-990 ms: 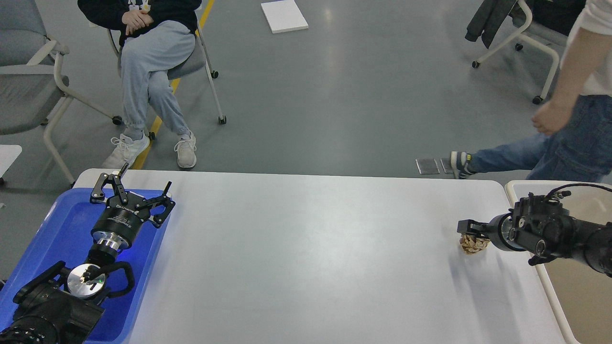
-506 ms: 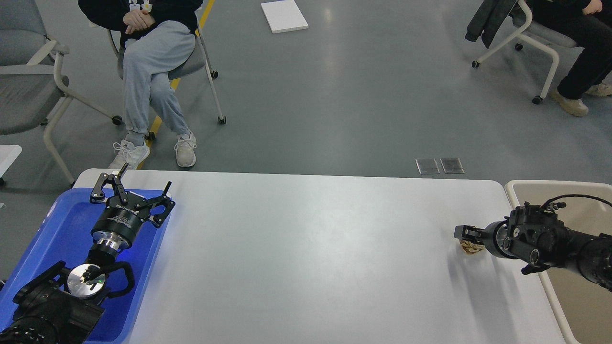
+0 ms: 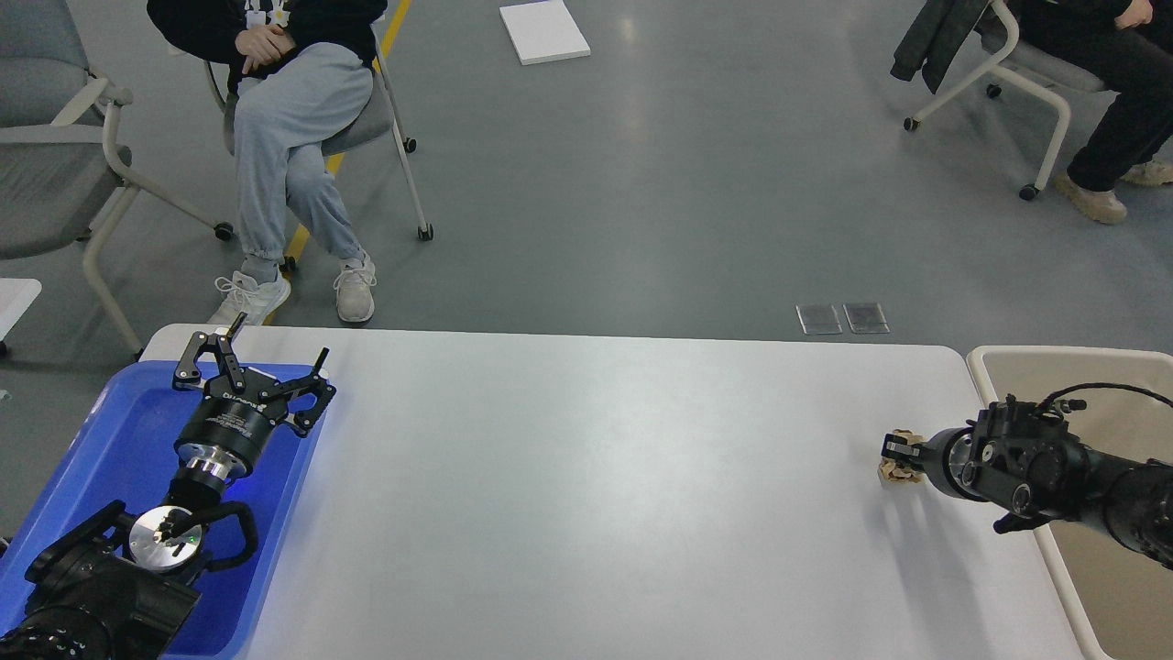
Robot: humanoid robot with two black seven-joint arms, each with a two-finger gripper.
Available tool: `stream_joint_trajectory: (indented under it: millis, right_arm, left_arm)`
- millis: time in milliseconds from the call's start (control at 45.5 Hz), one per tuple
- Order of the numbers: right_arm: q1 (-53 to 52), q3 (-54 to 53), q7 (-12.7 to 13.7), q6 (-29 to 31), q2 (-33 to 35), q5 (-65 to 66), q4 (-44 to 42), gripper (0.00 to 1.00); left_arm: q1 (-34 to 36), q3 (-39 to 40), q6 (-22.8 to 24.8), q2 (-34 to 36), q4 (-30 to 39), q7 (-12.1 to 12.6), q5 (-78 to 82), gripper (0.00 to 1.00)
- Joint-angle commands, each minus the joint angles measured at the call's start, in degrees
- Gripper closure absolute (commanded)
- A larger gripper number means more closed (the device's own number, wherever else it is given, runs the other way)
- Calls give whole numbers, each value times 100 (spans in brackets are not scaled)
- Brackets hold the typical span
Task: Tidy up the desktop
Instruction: 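Close the right gripper around the paper ball, then lift the paper ball with the right gripper and carry it toward the bin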
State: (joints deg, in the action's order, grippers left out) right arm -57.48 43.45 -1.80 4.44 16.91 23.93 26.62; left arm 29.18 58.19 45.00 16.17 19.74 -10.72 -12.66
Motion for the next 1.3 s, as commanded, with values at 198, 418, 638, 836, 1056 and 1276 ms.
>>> stream_joint_trajectory:
  millis: [198,418,638,836,1056,1276]
  right_arm:
    - [-201,-83,5,74,163,-55,458,100]
    - [-1773,452,-4,346,1007,-46,2320,100]
    - [-3523,1376,-13,1681,1227,-134,3437,100]
    - [-4893,2131,-48,2306,1280,-134,4158,100]
    - [-6327,2571,-48,2789,1148,-116,4905,100]
    - [-7478,2607,-48,3334,1157,-55,5240,100]
  left_arm:
    - [0,0,0,0,4,0,0,0]
    - [0,0,0,0,-5,0,0,0]
    - [0,0,0,0,4,0,0,0]
    - [0,0,0,0,4,9,0,0]
    - [0,0,0,0,4,9,0,0]
    - [0,0,0,0,4,9,0,0]
